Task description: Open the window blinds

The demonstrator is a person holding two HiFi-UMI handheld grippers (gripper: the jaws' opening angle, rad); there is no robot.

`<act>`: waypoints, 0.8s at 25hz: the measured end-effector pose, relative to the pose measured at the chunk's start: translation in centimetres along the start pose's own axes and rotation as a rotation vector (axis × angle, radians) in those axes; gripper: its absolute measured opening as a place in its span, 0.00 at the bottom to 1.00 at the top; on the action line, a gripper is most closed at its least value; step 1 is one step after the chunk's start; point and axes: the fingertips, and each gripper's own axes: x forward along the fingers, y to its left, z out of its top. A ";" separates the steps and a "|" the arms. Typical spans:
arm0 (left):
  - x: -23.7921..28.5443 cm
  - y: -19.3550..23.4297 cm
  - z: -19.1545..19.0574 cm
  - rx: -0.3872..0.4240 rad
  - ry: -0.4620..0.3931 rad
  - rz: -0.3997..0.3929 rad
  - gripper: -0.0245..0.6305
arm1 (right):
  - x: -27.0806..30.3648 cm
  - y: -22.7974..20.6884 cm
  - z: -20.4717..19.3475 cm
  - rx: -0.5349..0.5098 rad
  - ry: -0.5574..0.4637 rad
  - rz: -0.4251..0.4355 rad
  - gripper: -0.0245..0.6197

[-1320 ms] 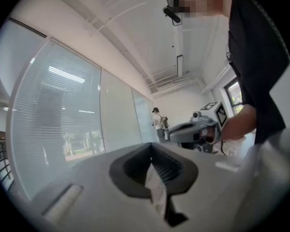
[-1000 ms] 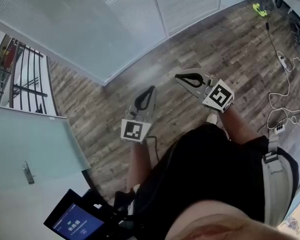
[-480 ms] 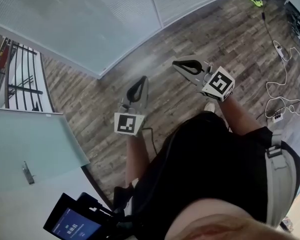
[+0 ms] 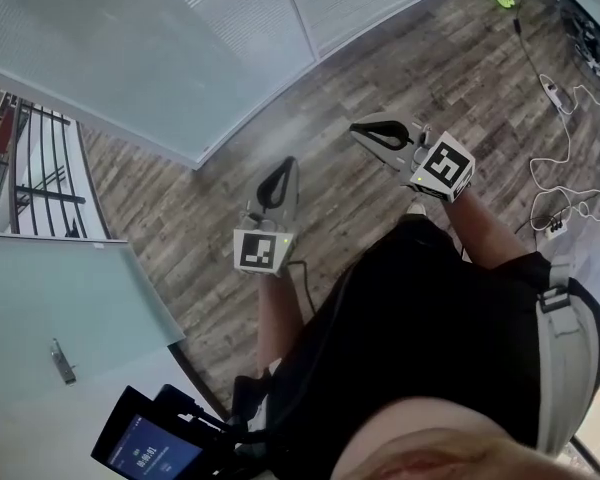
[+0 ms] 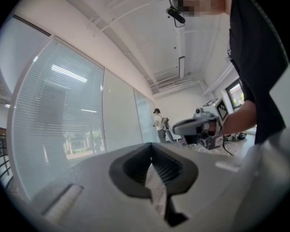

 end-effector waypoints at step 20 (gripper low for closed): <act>10.3 5.0 -1.9 -0.063 0.015 0.067 0.04 | 2.9 -11.9 -3.2 0.013 -0.010 0.072 0.05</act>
